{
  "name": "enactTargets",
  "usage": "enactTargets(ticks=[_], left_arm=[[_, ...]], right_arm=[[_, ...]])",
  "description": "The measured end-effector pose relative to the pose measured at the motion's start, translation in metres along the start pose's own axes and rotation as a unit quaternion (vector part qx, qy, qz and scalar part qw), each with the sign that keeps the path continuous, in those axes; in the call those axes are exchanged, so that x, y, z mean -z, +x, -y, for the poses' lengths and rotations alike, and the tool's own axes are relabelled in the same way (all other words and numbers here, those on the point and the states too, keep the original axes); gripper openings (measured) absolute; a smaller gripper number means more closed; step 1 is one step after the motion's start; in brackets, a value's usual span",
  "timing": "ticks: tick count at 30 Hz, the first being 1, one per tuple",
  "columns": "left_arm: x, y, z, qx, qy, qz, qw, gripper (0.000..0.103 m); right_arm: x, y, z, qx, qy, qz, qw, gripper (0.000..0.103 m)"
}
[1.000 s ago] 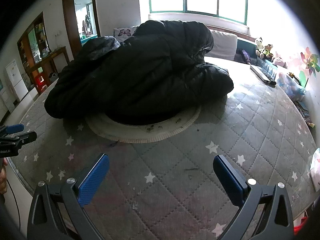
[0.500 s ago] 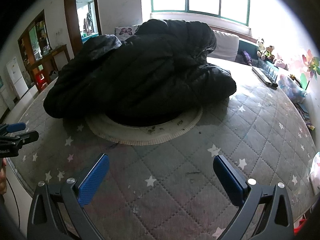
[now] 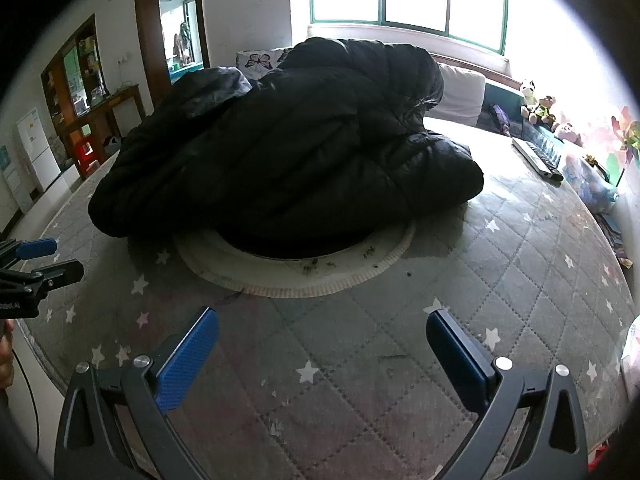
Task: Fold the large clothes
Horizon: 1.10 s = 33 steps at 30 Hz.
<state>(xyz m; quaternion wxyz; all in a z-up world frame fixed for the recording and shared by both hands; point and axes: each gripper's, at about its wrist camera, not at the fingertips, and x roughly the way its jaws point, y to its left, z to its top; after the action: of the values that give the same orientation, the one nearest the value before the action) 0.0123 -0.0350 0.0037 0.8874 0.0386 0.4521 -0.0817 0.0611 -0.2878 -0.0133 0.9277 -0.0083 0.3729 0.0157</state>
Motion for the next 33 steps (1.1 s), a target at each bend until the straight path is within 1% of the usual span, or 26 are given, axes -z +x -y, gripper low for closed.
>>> enactTargets(ticks=[13, 19, 22, 24, 27, 29, 31, 33], left_arm=[[-0.012, 0.01, -0.002, 0.001, 0.008, -0.003, 1.0, 0.103], [-0.029, 0.013, -0.007, 0.007, 0.011, 0.001, 0.9999, 0.103], [-0.042, 0.015, -0.01, 0.013, 0.016, 0.006, 0.9998, 0.103], [-0.052, 0.015, -0.012, 0.018, 0.023, 0.011, 0.9995, 0.1], [-0.072, 0.016, -0.014, 0.016, 0.033, 0.023, 0.9991, 0.098], [-0.085, 0.017, -0.014, 0.021, 0.037, 0.028, 0.9987, 0.095], [-0.098, 0.021, -0.016, 0.037, 0.036, 0.024, 0.9984, 0.095], [-0.11, 0.029, -0.015, 0.056, 0.039, 0.011, 0.9977, 0.095]], right_arm=[[-0.011, 0.01, -0.004, -0.006, -0.018, -0.006, 1.0, 0.103], [-0.028, 0.013, -0.005, -0.011, -0.032, -0.003, 0.999, 0.103], [-0.042, 0.016, -0.006, -0.02, -0.041, -0.001, 0.999, 0.103], [-0.053, 0.017, -0.006, -0.022, -0.049, 0.003, 0.999, 0.103], [-0.077, 0.018, -0.006, -0.028, -0.06, 0.012, 0.998, 0.103], [-0.098, 0.018, -0.003, -0.026, -0.066, 0.023, 0.997, 0.103], [-0.118, 0.02, 0.001, -0.027, -0.062, 0.031, 0.997, 0.103], [-0.142, 0.026, 0.006, -0.029, -0.054, 0.035, 0.998, 0.103]])
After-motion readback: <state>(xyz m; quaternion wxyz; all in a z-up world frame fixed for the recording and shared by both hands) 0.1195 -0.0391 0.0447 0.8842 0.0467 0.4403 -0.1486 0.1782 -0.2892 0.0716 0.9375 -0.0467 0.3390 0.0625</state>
